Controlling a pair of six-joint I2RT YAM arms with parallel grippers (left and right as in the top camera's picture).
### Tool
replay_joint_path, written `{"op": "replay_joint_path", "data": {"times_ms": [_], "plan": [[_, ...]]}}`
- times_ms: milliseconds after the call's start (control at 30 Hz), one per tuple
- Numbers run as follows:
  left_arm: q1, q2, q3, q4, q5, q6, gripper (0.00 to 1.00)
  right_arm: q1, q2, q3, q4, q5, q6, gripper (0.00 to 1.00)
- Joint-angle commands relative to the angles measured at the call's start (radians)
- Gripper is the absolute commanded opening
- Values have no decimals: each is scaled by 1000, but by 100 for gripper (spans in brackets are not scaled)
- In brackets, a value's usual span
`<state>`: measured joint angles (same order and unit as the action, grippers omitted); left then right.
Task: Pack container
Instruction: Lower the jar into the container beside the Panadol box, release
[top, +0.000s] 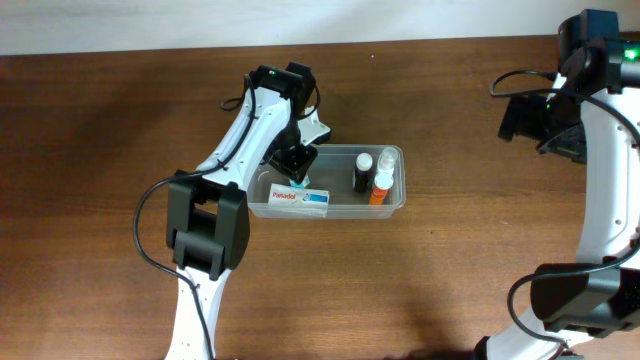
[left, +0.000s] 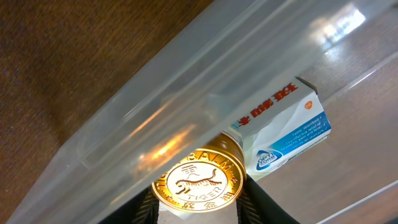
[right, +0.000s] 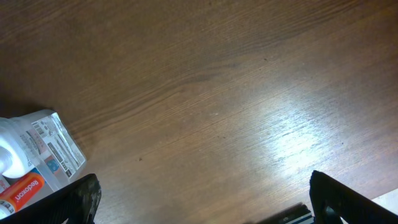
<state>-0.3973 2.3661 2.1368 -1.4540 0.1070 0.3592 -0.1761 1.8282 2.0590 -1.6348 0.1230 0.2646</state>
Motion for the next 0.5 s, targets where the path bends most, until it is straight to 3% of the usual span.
{"op": "replay_joint_path", "data": {"times_ms": [0, 467], "plan": [[-4, 8, -6, -2, -3, 12, 38, -3, -6, 13, 0, 5, 2, 98], [-4, 8, -6, -8, 0, 12, 54, -3, -6, 13, 0, 5, 2, 98]]}}
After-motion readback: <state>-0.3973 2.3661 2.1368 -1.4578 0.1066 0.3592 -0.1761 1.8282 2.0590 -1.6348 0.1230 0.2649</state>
